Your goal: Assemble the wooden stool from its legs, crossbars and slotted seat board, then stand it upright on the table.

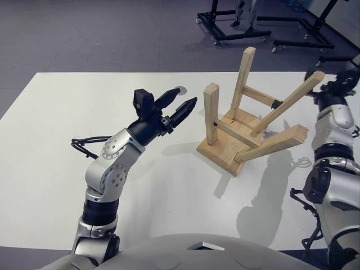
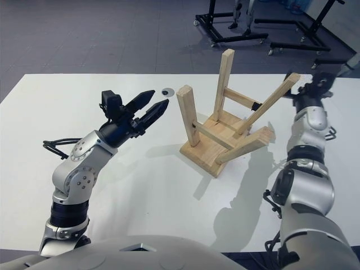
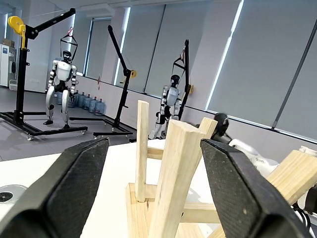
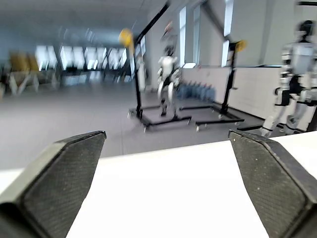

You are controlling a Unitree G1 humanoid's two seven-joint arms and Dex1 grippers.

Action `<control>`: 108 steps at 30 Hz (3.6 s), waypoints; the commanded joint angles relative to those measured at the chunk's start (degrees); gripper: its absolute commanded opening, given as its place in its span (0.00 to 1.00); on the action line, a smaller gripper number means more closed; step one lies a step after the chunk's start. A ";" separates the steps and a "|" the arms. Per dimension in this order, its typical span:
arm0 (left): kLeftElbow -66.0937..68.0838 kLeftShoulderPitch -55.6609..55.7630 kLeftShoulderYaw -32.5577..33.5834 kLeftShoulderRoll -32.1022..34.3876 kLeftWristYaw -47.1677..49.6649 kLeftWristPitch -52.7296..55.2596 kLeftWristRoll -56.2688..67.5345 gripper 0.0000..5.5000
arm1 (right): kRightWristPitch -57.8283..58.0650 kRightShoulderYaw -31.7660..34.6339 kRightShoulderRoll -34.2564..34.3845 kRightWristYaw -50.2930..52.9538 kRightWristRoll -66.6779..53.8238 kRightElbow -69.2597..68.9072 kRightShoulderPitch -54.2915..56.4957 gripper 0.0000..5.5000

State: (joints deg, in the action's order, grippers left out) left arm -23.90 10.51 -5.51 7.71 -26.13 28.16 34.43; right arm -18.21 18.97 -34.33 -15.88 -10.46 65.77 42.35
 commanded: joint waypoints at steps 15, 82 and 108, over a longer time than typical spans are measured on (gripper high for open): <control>-6.17 -19.48 17.15 12.84 -0.47 0.15 1.15 0.61 | 6.49 -7.69 7.93 -40.89 -11.76 -45.81 -40.18 0.83; 27.00 -4.22 -8.15 14.44 -28.66 -25.52 -20.95 0.26 | 3.69 -23.20 -4.00 -58.88 -6.52 -52.13 -37.69 0.22; 3.17 -7.57 12.05 21.08 -16.50 36.69 31.09 0.42 | 87.45 -29.98 -12.07 -63.52 -36.36 -68.98 -18.56 0.19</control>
State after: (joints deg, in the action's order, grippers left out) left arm -21.46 2.14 7.55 30.62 -42.75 63.90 62.89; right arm 66.94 -9.25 -48.55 -80.23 -45.67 -4.54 22.03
